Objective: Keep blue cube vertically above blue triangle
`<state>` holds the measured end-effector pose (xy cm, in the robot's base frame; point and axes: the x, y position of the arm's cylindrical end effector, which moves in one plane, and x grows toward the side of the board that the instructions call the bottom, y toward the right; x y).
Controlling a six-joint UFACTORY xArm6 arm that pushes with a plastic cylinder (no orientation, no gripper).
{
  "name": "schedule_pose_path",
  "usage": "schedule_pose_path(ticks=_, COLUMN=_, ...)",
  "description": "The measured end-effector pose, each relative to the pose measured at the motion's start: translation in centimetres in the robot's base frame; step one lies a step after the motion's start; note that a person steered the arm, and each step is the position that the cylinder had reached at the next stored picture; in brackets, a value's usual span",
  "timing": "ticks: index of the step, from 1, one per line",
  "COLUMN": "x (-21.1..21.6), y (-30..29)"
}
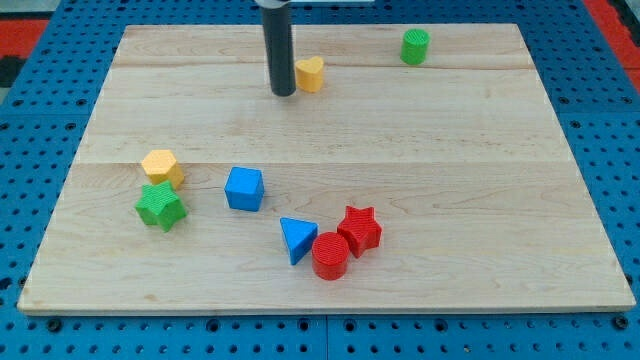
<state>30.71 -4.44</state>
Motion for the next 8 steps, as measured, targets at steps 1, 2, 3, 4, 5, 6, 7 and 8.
schedule_pose_path(ticks=1, x=-2.2, y=1.6)
schedule_pose_path(ticks=2, x=-2.3, y=8.4)
schedule_pose_path(ticks=3, x=-1.2, y=5.6)
schedule_pose_path(ticks=4, x=6.7, y=9.1)
schedule_pose_path(ticks=5, x=12.2, y=6.5)
schedule_pose_path(ticks=6, x=13.7, y=3.8)
schedule_pose_path(ticks=7, x=13.7, y=3.6)
schedule_pose_path(ticks=8, x=13.7, y=3.6)
